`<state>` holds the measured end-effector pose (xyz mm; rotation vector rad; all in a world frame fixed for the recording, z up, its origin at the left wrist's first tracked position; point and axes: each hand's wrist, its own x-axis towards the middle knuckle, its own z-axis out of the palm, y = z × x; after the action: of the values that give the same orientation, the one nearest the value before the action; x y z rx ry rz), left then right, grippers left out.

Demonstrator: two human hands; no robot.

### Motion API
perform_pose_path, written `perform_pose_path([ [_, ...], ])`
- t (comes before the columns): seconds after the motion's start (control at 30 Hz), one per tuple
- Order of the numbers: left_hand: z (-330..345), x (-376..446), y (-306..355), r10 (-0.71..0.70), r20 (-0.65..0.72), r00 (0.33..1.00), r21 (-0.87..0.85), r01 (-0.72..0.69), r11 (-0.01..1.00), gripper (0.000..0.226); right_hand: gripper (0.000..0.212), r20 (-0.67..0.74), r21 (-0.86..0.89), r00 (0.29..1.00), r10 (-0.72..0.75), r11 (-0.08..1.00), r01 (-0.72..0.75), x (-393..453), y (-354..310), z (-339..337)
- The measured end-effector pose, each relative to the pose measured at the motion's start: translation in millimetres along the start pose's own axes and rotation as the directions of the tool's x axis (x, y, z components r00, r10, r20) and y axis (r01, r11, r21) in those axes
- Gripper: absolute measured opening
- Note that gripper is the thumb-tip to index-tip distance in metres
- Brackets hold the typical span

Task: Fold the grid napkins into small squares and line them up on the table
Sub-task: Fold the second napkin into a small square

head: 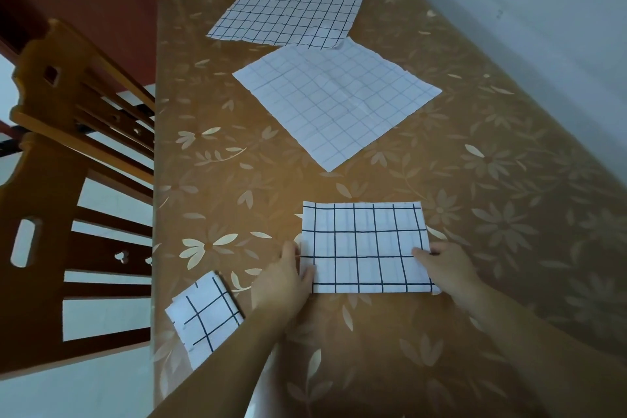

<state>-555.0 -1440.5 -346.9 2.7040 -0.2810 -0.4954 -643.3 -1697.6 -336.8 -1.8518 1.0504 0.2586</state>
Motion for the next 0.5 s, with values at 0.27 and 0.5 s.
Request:
perform_pose_path([
  [0.27, 36, -4, 22, 0.434, 0.107, 0.894, 0.302, -0.445, 0.843, 0.051, 0.037, -0.051, -0.065, 0.997, -0.051, 0.997, 0.048, -1, -2, 4],
  [0.5, 49, -7, 16, 0.356, 0.096, 0.93, 0.317, -0.368, 0.874, 0.057, 0.016, -0.246, -0.432, 0.79, -0.562, 0.793, 0.43, -47, 10, 24],
])
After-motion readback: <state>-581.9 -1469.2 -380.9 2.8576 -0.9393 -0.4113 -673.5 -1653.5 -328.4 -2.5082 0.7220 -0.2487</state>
